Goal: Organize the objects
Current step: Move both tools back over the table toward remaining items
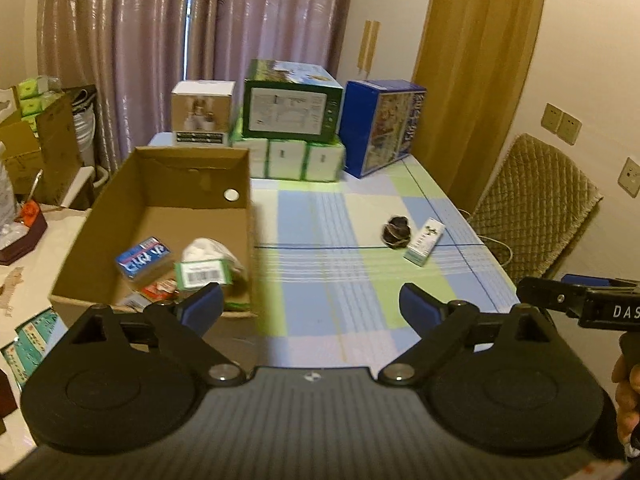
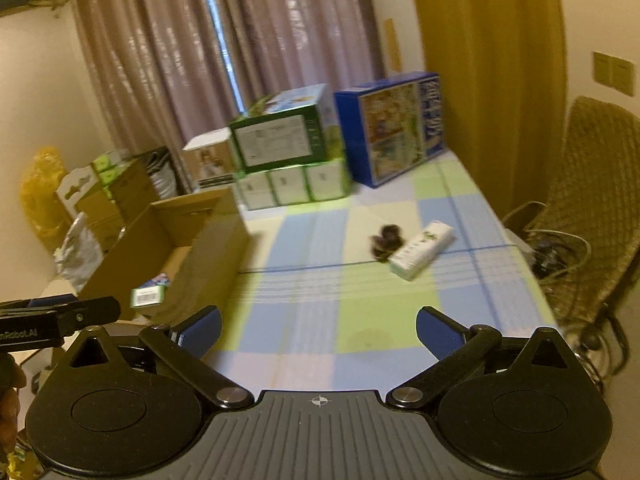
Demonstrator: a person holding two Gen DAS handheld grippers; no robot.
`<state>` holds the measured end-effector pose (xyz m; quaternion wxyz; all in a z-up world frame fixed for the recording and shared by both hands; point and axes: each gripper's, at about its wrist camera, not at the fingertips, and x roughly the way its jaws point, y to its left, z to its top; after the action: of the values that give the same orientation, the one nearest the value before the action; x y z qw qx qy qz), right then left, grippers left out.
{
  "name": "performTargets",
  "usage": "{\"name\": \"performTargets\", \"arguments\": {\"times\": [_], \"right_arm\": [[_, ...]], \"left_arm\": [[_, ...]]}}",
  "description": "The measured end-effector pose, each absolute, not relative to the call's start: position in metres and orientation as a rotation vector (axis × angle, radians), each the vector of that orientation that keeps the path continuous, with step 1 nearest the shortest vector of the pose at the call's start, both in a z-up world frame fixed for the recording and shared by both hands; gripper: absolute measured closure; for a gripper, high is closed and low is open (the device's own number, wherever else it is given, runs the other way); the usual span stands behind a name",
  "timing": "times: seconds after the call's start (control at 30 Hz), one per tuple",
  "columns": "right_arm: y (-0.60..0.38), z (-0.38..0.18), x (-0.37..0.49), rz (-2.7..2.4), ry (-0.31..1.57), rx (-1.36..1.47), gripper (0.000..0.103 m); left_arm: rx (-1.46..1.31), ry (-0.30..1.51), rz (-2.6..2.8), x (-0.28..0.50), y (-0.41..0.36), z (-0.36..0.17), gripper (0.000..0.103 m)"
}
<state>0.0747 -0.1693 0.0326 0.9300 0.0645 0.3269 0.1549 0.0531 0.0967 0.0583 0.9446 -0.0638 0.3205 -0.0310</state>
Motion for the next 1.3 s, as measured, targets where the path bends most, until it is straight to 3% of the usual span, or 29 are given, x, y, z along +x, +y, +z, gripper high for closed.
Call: {"name": "performTargets", "arguments": {"times": [0.77, 1.3], "right_arm": [[-0.226, 0.029, 0.055, 0.232, 0.675, 0.178, 0.002], [-0.236, 0.021, 0.057, 0.218, 0.691, 0.200, 0.002]], "left_arm": [[-0.080, 0.684, -0.116, 0.048, 0.046, 0.053, 0.002], [-0.075, 0.709, -0.122, 0.056, 0.036, 0.043, 0.002]]}}
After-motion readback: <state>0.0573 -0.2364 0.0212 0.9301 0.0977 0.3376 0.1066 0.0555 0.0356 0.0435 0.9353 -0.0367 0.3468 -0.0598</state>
